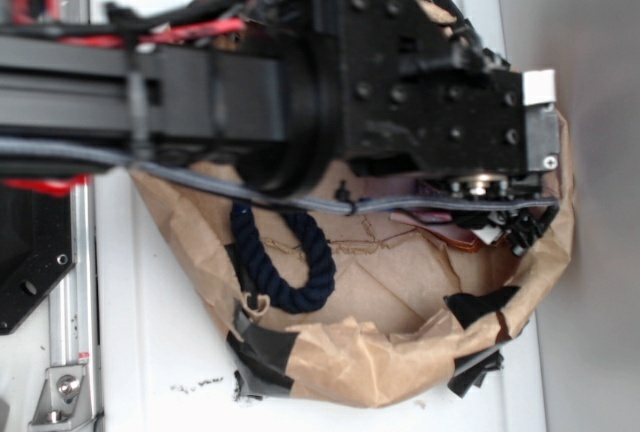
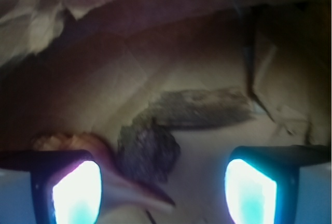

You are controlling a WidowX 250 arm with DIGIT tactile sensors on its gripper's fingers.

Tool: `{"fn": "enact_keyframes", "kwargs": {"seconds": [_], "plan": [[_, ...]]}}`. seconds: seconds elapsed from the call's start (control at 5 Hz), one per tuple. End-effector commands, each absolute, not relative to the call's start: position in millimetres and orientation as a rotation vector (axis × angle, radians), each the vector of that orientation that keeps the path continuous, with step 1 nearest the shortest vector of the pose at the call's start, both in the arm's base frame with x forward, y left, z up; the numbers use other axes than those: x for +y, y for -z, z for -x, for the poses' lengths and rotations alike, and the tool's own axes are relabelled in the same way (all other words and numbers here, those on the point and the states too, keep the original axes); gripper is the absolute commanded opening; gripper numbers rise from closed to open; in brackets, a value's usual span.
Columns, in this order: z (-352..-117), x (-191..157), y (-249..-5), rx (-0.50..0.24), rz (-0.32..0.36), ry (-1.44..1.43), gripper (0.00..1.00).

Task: Grab the rock.

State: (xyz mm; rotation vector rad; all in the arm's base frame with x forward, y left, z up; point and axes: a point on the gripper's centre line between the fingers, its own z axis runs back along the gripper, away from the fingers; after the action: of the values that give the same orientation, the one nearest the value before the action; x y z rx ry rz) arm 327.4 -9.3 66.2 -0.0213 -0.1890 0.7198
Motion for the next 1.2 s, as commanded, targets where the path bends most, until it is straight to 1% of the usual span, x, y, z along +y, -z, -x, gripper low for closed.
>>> {"fn": "enact_keyframes", "kwargs": {"seconds": [0.0, 0.2, 0.4, 0.6, 0.8, 1.0], "plan": [[-311.8, 16.9, -90.2, -0.327, 0.105, -0.662, 1.0], [-324.8, 18.0, -79.8, -0.334, 0.112, -0.618, 1.0], [-335.3, 9.3, -80.1, -0.346, 0.13, -0.589, 1.0], [-339.4, 4.9, -74.9, -0.336, 0.137, -0.587, 1.0], [-342.8, 3.0, -58.3, -0.298, 0.102, -0.565, 1.0], [-333.9, 0.5, -35.8, -0.227, 0.069, -0.562, 1.0]]}}
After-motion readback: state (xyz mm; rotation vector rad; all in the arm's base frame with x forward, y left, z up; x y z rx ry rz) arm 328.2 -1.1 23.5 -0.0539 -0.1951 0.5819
